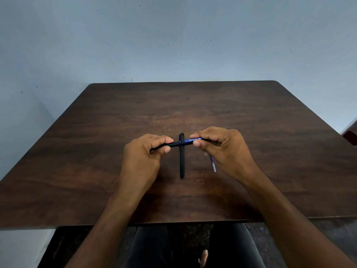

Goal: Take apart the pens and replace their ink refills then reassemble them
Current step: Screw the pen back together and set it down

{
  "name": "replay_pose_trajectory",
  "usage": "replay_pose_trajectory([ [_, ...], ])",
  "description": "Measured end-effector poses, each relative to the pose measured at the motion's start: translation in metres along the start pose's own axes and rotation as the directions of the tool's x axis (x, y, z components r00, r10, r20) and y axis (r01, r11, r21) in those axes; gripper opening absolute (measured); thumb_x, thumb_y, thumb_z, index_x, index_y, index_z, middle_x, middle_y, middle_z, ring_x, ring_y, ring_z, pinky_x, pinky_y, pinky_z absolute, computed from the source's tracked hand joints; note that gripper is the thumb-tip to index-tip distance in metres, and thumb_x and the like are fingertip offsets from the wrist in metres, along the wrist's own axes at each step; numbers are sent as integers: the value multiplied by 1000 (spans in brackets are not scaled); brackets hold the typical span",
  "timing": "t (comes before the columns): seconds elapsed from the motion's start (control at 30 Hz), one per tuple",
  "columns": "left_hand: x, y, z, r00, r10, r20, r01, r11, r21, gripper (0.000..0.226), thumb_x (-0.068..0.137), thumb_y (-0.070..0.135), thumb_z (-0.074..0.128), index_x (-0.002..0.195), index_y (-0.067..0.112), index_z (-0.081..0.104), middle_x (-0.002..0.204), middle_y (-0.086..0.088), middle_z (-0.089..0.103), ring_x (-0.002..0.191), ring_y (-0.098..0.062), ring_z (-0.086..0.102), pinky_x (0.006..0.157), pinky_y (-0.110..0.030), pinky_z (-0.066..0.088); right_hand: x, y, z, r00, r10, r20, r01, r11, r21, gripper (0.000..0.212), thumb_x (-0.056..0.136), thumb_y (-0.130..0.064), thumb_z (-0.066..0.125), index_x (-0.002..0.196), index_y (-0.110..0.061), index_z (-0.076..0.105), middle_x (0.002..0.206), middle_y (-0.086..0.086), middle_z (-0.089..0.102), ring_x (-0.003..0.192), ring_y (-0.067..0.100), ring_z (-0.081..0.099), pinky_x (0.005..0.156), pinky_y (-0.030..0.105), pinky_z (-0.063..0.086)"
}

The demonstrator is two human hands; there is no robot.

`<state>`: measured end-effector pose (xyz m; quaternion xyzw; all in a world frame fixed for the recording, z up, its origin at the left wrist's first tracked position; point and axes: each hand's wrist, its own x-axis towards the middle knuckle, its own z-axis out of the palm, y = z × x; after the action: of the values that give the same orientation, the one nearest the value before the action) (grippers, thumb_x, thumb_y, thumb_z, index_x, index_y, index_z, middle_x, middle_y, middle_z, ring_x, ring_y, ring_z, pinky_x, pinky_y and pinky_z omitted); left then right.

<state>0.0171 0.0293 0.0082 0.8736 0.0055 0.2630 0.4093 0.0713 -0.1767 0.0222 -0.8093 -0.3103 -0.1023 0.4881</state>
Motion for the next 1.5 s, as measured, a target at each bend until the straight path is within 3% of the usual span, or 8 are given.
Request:
replay_pose_trajectory([
  [0.17,0,2,2,1000,-6,-6,6,1000,6,28,79,2,78,100,21,79,88,20,69,89,9,63,81,-2,41,-2,1,0,1000,-22,4,22,1000,-19,19,89,-10,71,106,-17,76,76,-16,65,65,2,62,66,25,57],
  [0.33,-3,5,3,1000,-13,-20,13,1000,-3,28,79,2,78,100,20,79,87,21,68,87,11,63,81,-2,42,-2,2,1,999,-33,3,33,999,-36,19,89,-9,71,107,-14,77,76,-21,65,70,-3,63,69,16,53],
  [0.5,-5,9,5,1000,-16,-27,16,1000,-7,27,80,2,77,101,19,79,88,18,69,89,8,62,81,-2,42,-4,2,1,1000,-30,-3,30,999,-29,19,88,-10,72,106,-15,77,78,-15,68,68,1,63,68,24,56],
  [0.73,-12,8,5,997,-68,-25,67,997,-33,28,81,1,76,103,18,78,89,23,66,90,21,58,81,2,39,-1,1,3,998,-48,45,50,997,-54,18,87,-8,74,104,-10,78,83,-15,69,76,-3,64,71,11,48],
  [0.97,-10,11,3,997,-71,-33,70,997,-31,28,80,2,77,102,19,78,88,23,66,89,17,60,81,0,41,0,2,5,998,-52,26,53,998,-43,18,89,-7,72,105,-11,78,85,1,74,76,12,67,71,25,54],
  [1.17,-11,14,2,998,-65,-16,64,997,-44,28,81,6,78,103,23,78,91,24,68,95,11,63,84,-2,43,-2,-1,-1,999,-7,33,8,1000,-22,20,87,-10,73,106,-14,77,85,-17,68,75,-4,64,71,11,49],
  [1.33,-9,16,0,997,-77,0,77,995,-66,30,80,9,79,103,28,77,92,25,69,95,8,65,86,-6,46,-3,-6,-8,997,78,11,-79,994,80,24,83,-12,76,107,-12,76,83,-9,71,64,3,64,67,22,58],
  [1.5,-10,15,-3,995,-104,-8,103,991,-83,30,81,12,80,102,33,76,93,22,72,93,6,67,86,-11,49,0,-7,-8,990,141,-32,-130,965,229,25,80,-5,78,105,-4,75,80,-9,73,58,3,66,62,19,58],
])
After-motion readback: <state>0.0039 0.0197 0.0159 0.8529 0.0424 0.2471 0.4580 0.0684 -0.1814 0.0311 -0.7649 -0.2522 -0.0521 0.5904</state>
